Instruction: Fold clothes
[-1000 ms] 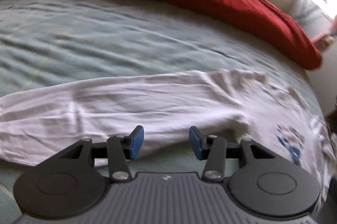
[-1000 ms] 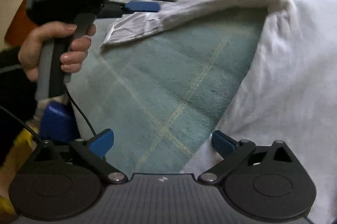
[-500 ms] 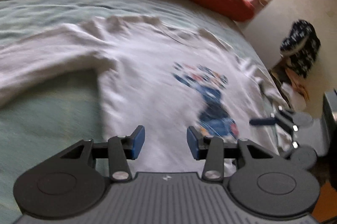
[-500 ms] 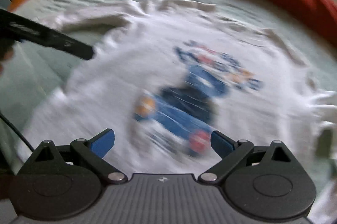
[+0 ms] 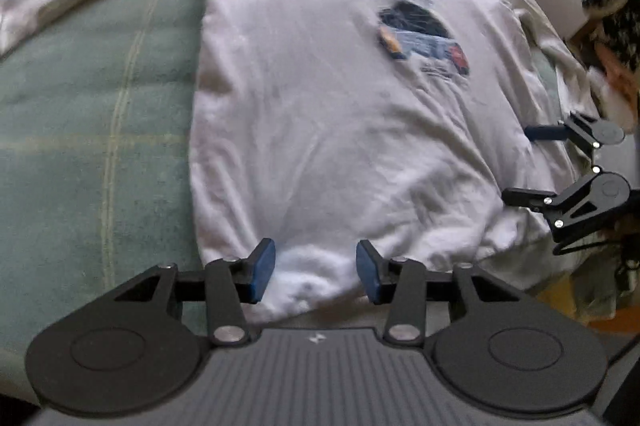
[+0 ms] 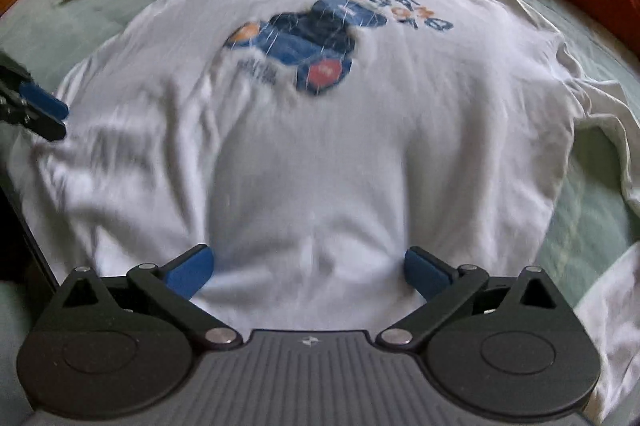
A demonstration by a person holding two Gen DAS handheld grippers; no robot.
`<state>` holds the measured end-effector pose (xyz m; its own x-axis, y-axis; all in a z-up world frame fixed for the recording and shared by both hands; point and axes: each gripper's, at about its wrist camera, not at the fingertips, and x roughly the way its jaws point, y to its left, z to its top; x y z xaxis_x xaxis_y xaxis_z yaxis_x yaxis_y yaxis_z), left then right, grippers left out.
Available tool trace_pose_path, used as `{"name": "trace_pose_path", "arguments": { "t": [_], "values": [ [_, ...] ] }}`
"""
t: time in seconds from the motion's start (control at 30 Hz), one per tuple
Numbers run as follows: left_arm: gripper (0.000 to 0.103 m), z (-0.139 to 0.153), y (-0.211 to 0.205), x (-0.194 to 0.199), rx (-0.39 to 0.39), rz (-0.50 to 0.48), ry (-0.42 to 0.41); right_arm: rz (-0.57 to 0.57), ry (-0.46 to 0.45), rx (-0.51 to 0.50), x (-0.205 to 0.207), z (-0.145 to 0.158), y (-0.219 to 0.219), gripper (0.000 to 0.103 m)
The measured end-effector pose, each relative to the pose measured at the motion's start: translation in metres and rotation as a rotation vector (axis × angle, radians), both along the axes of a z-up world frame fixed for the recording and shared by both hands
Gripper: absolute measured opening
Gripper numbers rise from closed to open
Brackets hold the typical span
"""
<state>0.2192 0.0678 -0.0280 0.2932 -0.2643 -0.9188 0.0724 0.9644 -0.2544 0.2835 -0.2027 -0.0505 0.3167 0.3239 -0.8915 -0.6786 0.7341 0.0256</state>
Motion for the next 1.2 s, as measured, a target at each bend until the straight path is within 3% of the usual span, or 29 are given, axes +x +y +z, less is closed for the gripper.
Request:
{"name": "trace_pose_path", "arguments": {
  "t": [0.1, 0.2, 0.37, 0.43, 0.53, 0.6, 0.77, 0.97, 1.1, 1.2],
  "values": [
    [0.045, 0.006, -0.021, 0.013, -0.014, -0.113, -0.067, 0.039, 0.009, -0.021, 0.002, 0.001, 0.004, 0.103],
    [0.045, -0.007, -0.037, 0.015, 0.004, -0.191, -0.045, 0.059, 0.016, -0.032, 0.003, 0.004, 0.006, 0.103],
    [0.046, -0.011, -0.023, -0.004, 0.03, -0.163, 0.023, 0.122, -0.011, -0.071, -0.03, 0.007, -0.029, 0.103],
    [0.044, -0.003, -0.019, 0.001, 0.039, -0.136, 0.03, 0.095, 0.029, -0.063, -0.029, 0.013, -0.038, 0.103],
    [0.044, 0.009, -0.023, 0.027, 0.02, -0.13, -0.062, 0.05, 0.0, -0.016, -0.019, 0.027, -0.036, 0.103],
    [0.044, 0.01, -0.031, 0.053, 0.016, -0.159, -0.137, 0.018, -0.073, 0.019, -0.003, 0.034, -0.025, 0.103],
    [0.044, -0.005, -0.046, 0.118, 0.009, -0.187, -0.267, -0.016, -0.148, 0.081, 0.048, 0.021, 0.003, 0.103],
    [0.049, -0.024, -0.03, 0.111, -0.004, -0.133, -0.202, -0.065, -0.067, 0.092, 0.041, 0.004, -0.018, 0.103],
    [0.047, -0.019, -0.023, 0.1, -0.003, -0.071, -0.132, -0.102, -0.024, 0.059, 0.019, 0.008, -0.036, 0.103],
    [0.045, -0.007, -0.033, 0.114, 0.012, -0.075, -0.139, -0.128, -0.005, 0.047, 0.009, 0.014, -0.045, 0.103]
  ]
}}
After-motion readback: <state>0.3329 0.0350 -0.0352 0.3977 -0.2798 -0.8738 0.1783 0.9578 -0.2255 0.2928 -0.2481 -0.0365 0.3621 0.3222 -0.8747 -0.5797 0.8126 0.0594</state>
